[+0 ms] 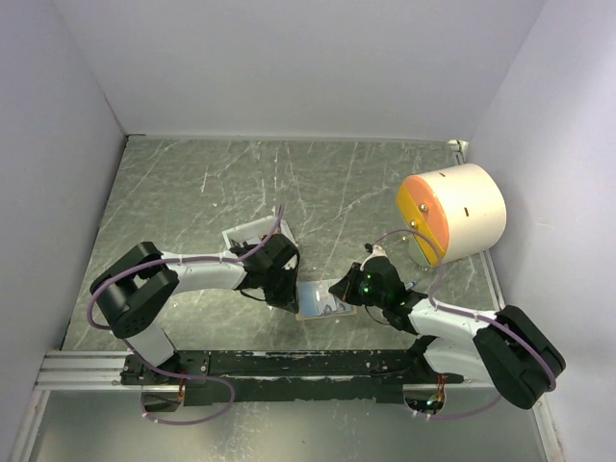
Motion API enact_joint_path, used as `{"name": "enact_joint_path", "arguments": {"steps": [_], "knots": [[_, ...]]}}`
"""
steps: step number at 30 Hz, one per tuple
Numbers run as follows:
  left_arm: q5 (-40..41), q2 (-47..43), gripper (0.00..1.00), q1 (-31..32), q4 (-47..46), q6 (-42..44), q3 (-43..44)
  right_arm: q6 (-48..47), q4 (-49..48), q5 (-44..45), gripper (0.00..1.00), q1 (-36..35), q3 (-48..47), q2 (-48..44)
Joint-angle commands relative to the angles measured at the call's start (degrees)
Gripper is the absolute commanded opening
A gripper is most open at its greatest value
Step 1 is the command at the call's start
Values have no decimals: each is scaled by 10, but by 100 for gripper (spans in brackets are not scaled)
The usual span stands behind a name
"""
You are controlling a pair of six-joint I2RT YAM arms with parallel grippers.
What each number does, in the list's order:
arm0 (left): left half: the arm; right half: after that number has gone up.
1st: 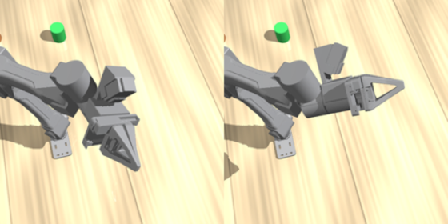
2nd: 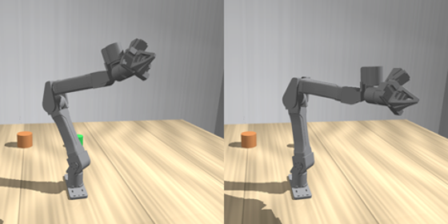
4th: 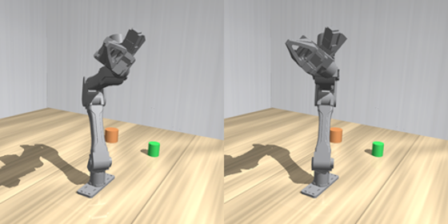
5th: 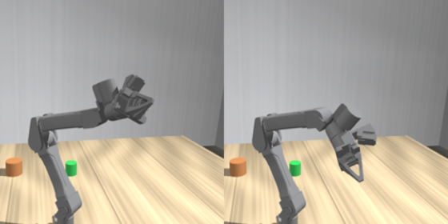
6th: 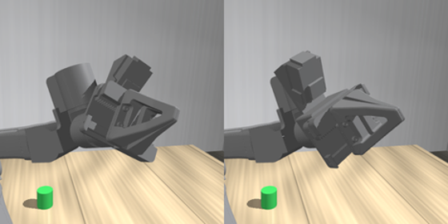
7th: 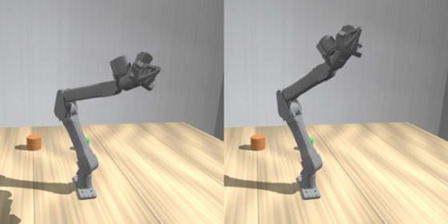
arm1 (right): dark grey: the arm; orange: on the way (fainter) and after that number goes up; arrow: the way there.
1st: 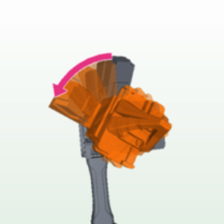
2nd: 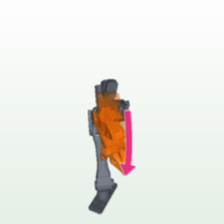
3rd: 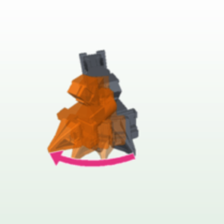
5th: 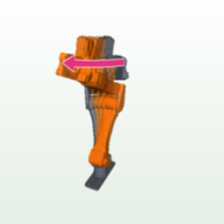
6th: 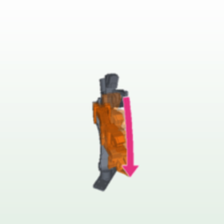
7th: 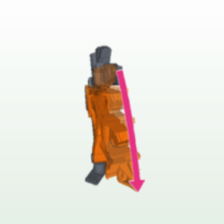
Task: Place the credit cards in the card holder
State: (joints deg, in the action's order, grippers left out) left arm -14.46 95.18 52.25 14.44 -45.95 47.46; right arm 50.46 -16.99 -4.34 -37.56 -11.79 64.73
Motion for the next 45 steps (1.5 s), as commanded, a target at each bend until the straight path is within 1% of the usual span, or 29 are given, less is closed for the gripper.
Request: {"name": "enact_joint_path", "arguments": {"steps": [1, 6, 10, 11, 13, 15, 17, 19, 21, 22, 25, 28, 34, 39, 41, 45], "knots": [[31, 29, 7, 13, -8, -2, 0, 3, -18, 18, 0, 4, 18, 9], [28, 31, 7, 14, -10, -3, 3, 6, -49, -6, 0, 3, 19, 45], [28, 32, 7, 15, -9, -4, 7, 28, -85, -31, 0, 1, 24, 76], [29, 31, 7, 15, -9, -4, 7, 30, -87, -32, 1, -1, 24, 77], [29, 29, 7, 15, -10, -6, 6, 28, -78, -34, 6, -4, 19, 72], [29, 27, 7, 15, -12, -8, 3, 18, -49, -35, 11, -8, 7, 63], [28, 26, 7, 15, -15, -10, 0, 8, 2, -24, 24, -8, -8, 46], [28, 24, 7, 15, -17, -12, -3, -2, 58, -7, 35, -9, -21, 27], [30, 23, 7, 15, -18, -14, -5, -11, 94, -1, 42, -8, -33, 14], [30, 23, 7, 15, -19, -15, -6, -17, 104, -4, 44, -9, -38, 12], [30, 25, 7, 15, -23, -15, -7, -22, 110, -14, 44, -17, -49, 27], [29, 29, 7, 15, -24, -15, -7, -15, 97, -16, 41, -33, -52, 46], [31, 27, 7, 15, -24, -16, -9, 0, 55, -18, 30, -72, -64, 77], [36, 22, 7, 15, -19, -16, -9, -7, 72, -15, 28, -84, -81, 84], [42, 19, 7, 15, -11, -16, -7, -12, 105, -6, 32, -85, -92, 77], [58, 3, 7, 15, 22, -27, -2, -24, 216, 35, 48, -85, -130, 31]]}}
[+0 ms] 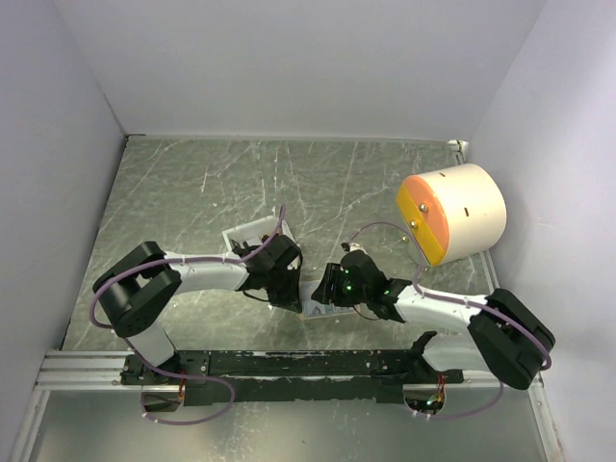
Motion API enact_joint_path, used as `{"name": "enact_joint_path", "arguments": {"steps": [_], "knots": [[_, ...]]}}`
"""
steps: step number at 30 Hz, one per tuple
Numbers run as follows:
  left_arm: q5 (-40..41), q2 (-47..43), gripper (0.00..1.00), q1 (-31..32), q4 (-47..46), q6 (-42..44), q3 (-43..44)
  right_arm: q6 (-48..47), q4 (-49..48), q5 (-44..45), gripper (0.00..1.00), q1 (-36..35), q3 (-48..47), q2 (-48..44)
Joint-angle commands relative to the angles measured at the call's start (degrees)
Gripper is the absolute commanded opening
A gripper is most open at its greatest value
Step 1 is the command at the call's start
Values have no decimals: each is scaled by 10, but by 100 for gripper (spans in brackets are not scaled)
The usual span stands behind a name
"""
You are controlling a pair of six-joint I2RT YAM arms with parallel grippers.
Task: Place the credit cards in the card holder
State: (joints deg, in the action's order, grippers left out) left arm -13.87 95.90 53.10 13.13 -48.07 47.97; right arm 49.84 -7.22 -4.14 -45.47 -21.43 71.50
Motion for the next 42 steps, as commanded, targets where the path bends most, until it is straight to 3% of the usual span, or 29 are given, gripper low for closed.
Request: {"name": "enact_joint_path", "arguments": {"steps": [1, 4, 8, 14, 18, 29, 36, 42], "knots": [[53, -10, 8, 6, 40, -9, -6, -21, 145, 43, 53, -6, -42, -51], [49, -38, 16, 6, 41, -19, -8, -30, 211, 79, 64, -4, -65, -85], [42, -61, 29, 6, 30, -28, -15, -30, 285, 139, 68, 0, -89, -106], [46, -74, 44, 5, 20, -26, -22, -17, 280, 149, 79, 27, -76, -99], [63, -95, 46, 3, 33, -28, -24, -41, 244, 132, 80, 31, -70, -67], [113, -179, 47, -15, 84, -19, -31, -72, 174, 43, 69, 7, -65, -21], [121, -239, 47, -66, 133, 3, -41, -42, 147, 50, 68, -67, -85, 16], [91, -282, 46, -113, 147, 21, -64, -77, 145, 41, 68, -90, -109, 43]]}}
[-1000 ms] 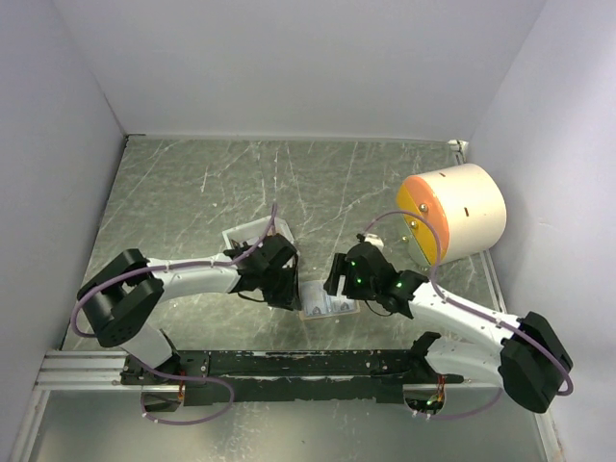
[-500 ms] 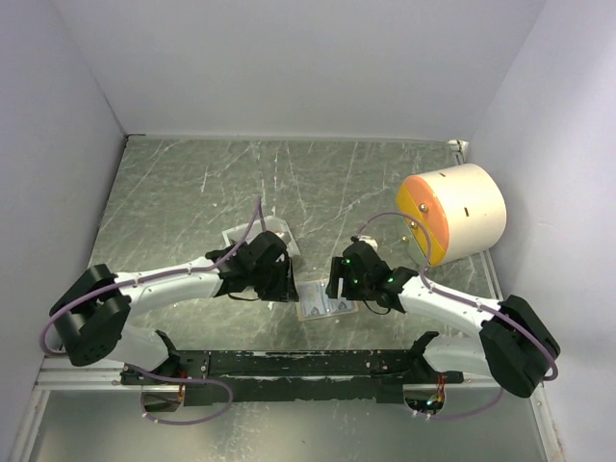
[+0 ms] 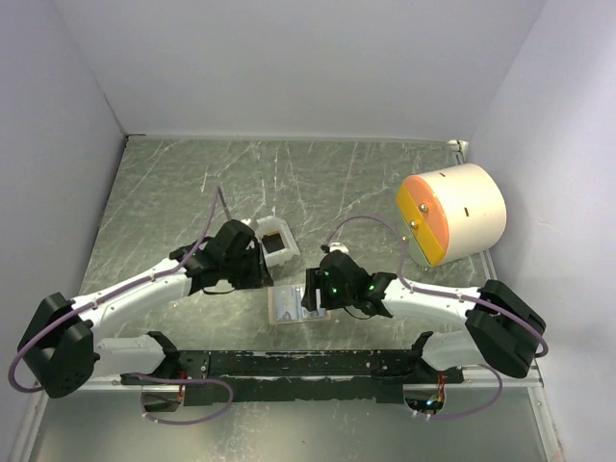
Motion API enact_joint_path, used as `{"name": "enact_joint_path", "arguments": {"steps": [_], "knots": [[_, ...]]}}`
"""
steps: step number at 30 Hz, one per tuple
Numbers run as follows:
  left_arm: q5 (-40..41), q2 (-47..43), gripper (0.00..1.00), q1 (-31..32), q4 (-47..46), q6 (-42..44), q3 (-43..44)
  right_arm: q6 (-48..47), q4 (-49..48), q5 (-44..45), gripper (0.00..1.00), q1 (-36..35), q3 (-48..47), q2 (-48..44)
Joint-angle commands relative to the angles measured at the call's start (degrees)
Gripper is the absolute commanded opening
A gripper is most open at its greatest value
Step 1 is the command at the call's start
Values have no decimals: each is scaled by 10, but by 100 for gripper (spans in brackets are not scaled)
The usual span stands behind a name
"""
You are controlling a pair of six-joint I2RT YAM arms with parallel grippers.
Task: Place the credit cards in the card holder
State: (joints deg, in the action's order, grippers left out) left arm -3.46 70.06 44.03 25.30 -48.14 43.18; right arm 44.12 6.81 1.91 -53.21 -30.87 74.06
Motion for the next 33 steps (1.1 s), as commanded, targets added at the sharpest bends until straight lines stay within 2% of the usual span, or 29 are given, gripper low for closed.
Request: {"name": "enact_joint_path", "arguments": {"steps": [1, 5, 11, 15, 22, 28, 33], "knots": [[-18, -29, 46, -28, 26, 24, -20, -30, 19, -15, 68, -14, -23, 17], [-34, -47, 45, -45, 30, 35, -24, -76, 78, 21, 68, -16, -47, -3], [-48, -54, 45, -81, 48, 58, -21, -85, 136, 72, 64, -24, -51, -24], [-81, -60, 45, -107, 42, 67, -30, -89, 131, 81, 48, -35, -48, -13], [-124, -64, 45, -140, 34, 78, -43, -102, 105, 96, 47, -50, -40, 28], [-171, -44, 43, -142, 16, 92, -49, -129, 76, 94, 39, -55, -33, 30], [-210, -27, 42, -142, -17, 91, -64, -164, 60, 78, 38, -55, -33, 43]]}}
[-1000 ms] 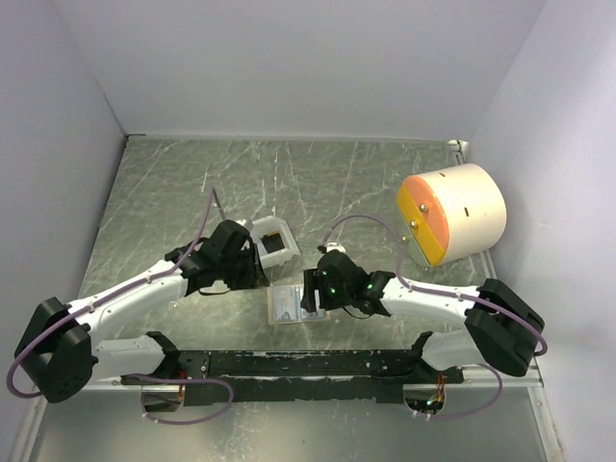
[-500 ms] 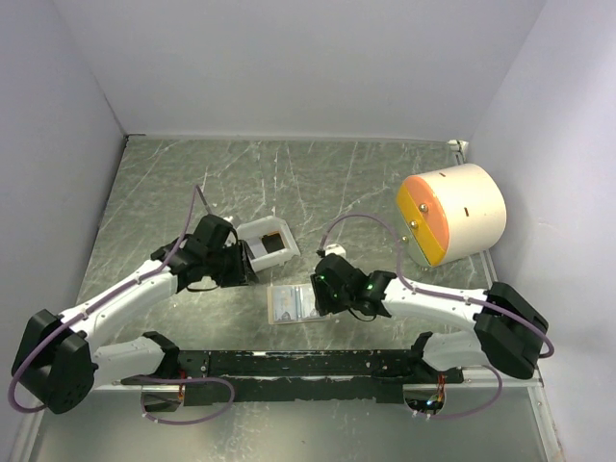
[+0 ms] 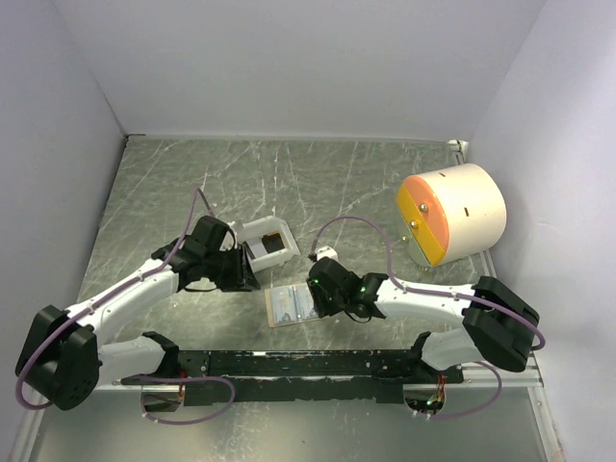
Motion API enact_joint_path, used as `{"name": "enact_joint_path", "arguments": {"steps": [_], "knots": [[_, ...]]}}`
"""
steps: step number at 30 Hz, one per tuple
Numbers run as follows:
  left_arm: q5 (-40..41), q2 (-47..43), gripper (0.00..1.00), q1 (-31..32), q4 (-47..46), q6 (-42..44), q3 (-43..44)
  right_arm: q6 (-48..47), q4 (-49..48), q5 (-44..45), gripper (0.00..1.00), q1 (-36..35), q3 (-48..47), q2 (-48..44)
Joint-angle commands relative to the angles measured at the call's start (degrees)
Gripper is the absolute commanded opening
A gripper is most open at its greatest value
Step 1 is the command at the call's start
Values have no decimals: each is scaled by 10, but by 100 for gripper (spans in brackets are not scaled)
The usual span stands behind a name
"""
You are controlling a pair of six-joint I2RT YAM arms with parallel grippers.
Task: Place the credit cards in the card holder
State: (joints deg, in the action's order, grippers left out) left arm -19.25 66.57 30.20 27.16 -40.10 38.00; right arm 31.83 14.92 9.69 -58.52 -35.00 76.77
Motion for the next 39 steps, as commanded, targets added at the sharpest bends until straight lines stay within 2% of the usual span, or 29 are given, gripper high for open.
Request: {"name": "enact_joint_path", "arguments": {"steps": [1, 13, 15, 18, 22, 25, 30, 33, 39], "knots": [[-58, 10, 42, -4, -40, 13, -13, -45, -24, -4, 38, -2, 7, 20], [-68, 32, 41, -4, -52, -1, -29, -92, -18, -74, 39, -3, -30, 24], [-50, 30, 41, -4, -46, -17, -31, -74, -18, -100, 38, -5, -46, 33], [-25, 20, 42, -6, -38, -38, -34, -13, -75, -136, 39, -22, -38, 50], [-11, 12, 43, -22, -18, -46, -35, 24, -95, -135, 40, -61, -50, 76], [-2, 14, 45, -34, 1, -40, -32, -14, -59, -106, 40, -70, -69, 63], [-4, 16, 48, -42, 4, -44, -39, -146, 7, -59, 42, -69, -100, 44], [-10, 19, 48, -44, -5, -49, -49, -215, 22, -63, 43, -69, -112, 75], [-3, 25, 49, -45, -11, -55, -62, -271, 15, -84, 43, -70, -122, 133]]}}
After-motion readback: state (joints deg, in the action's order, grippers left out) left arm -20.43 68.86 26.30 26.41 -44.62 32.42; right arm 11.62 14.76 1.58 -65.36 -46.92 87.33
